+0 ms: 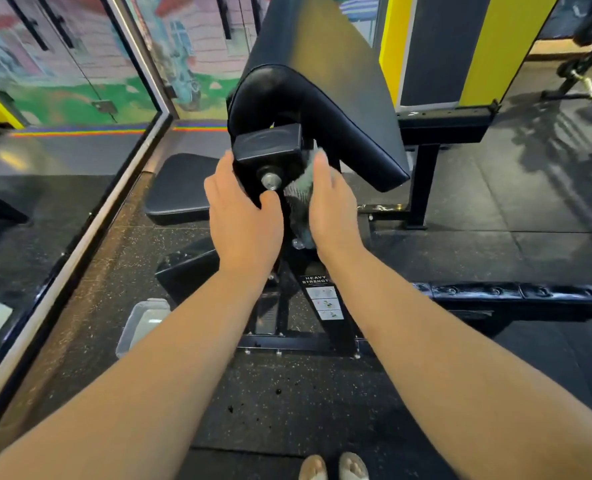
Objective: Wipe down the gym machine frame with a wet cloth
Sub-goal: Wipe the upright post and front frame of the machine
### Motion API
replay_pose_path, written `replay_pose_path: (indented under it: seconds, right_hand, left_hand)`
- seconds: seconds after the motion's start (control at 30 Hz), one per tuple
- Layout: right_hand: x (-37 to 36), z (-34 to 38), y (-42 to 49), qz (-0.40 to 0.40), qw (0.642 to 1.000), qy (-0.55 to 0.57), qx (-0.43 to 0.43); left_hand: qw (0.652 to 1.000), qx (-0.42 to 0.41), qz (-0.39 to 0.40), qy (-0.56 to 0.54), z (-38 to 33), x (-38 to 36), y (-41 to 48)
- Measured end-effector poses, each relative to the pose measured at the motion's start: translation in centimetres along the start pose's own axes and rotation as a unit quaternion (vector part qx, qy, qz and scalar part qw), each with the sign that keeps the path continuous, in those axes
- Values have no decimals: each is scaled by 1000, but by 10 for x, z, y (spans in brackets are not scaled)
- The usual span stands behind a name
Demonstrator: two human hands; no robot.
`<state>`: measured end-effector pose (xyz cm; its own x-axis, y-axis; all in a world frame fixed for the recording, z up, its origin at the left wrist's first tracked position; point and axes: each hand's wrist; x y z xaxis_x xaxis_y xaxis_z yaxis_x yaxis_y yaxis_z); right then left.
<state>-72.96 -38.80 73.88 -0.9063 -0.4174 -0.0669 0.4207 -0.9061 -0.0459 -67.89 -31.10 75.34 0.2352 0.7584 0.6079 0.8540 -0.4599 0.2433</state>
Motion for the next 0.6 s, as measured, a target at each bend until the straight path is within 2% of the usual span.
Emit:
replay_pose_path:
  seconds: [0.07,0.13,0.2,0.27,0.37,0.47,0.53,0.6]
  right_hand:
    - [-14,30,6,4,997,50,65]
    - [-21,31,8,3,992,40,117]
    - [-13,11,-4,-8,995,21,99]
    - [-1,-9,-15,-21,999,3,37]
    - [-4,8,-3,-37,999,32,-23]
    - [-18,35,1,-26,997,19,65]
    - [-17,23,-8,-9,993,-10,120]
    - [-10,6,-20,-21,996,-22,88]
  left_hand:
    - [1000,12,-6,-17,-3,0,0]
    - [999,21,-9,-38,-5,0,-1]
    - [998,35,-5,-51,-5,1,-1]
    - [998,43,-1,-54,-5,1,-1]
    - [998,46,1,-49,-6,4,0]
    - [996,52,2,-70,-4,7,4]
    - [994,53,13,-92,1,7,6]
    - [991,52,33,-121,6,10,7]
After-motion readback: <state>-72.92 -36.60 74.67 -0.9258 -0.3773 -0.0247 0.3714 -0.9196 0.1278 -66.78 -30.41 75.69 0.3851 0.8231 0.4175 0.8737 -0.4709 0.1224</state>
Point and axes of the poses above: each hand's wrist, its own y-axis towards the middle knuckle, its own x-axis out of the back of the hand, z = x × y, and after that the axes turned 8 degrees about y, right-handed
